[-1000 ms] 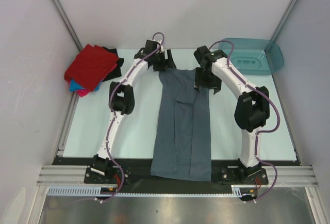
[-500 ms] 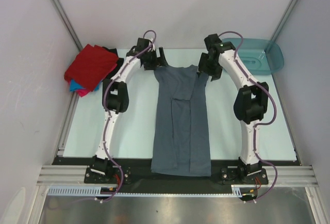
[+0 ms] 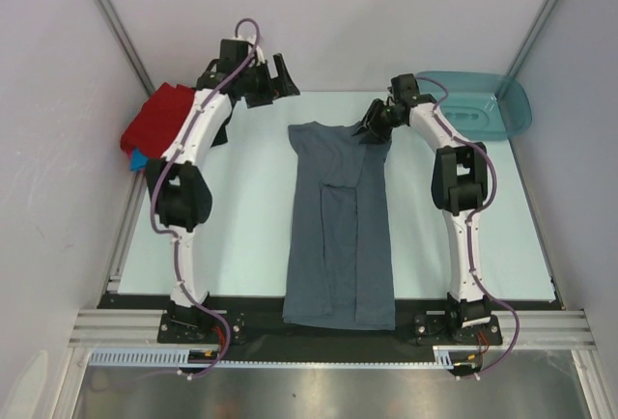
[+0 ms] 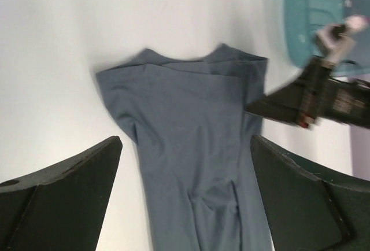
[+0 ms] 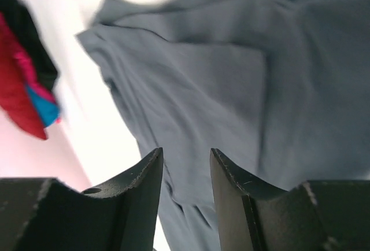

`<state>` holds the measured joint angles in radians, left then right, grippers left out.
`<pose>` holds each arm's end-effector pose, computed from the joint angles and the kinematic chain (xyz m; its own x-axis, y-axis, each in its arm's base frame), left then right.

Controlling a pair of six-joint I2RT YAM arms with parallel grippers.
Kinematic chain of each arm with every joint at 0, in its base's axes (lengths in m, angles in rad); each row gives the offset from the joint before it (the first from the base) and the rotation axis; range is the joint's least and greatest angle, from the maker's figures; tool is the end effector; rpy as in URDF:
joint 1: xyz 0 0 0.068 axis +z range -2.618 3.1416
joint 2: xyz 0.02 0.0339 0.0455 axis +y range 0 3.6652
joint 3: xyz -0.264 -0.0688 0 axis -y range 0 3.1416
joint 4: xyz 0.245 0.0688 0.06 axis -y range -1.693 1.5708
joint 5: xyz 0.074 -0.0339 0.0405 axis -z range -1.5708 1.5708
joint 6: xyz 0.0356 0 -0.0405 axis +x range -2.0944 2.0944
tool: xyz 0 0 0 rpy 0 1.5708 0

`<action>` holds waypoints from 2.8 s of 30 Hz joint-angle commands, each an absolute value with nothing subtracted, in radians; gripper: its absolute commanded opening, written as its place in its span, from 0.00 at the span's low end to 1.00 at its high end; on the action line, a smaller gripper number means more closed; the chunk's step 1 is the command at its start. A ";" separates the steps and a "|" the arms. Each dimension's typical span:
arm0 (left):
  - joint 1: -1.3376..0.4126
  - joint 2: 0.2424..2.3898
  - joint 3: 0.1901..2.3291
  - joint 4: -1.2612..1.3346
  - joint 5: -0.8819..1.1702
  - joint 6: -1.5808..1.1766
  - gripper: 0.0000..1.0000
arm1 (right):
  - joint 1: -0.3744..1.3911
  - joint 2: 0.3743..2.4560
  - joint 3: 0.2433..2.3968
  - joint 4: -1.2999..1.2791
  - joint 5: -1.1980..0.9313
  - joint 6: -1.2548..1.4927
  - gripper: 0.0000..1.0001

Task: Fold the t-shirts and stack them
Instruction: Fold the tshirt

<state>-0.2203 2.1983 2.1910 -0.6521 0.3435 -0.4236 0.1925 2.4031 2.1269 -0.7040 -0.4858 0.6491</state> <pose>0.4906 -0.1221 0.3195 -0.7363 -0.2317 -0.6357 0.1786 0.8396 -0.5130 0.5131 0.1170 0.1945 -0.9060 0.3680 -0.2092 0.1547 0.7479 0.6456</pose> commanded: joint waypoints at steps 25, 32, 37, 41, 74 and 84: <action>-0.230 1.862 1.896 -0.681 0.367 -0.457 1.00 | 0.147 2.424 2.158 -0.689 -0.485 0.574 0.48; -0.230 1.844 1.873 -0.681 0.367 -0.462 1.00 | 0.140 2.439 2.186 -0.709 -0.472 0.560 0.49; -0.232 1.845 1.881 -0.690 0.373 -0.462 1.00 | 0.137 2.471 2.201 -0.707 -0.491 0.558 0.48; -0.232 1.848 1.881 -0.698 0.371 -0.454 1.00 | 0.137 2.487 2.201 -0.689 -0.515 0.569 0.47; -0.245 1.868 1.873 -0.690 0.382 -0.471 1.00 | 0.137 2.395 2.118 -0.632 -0.610 0.476 0.00; -0.255 1.852 1.842 -0.667 0.379 -0.482 1.00 | 0.138 2.330 2.075 -0.588 -0.692 0.402 0.00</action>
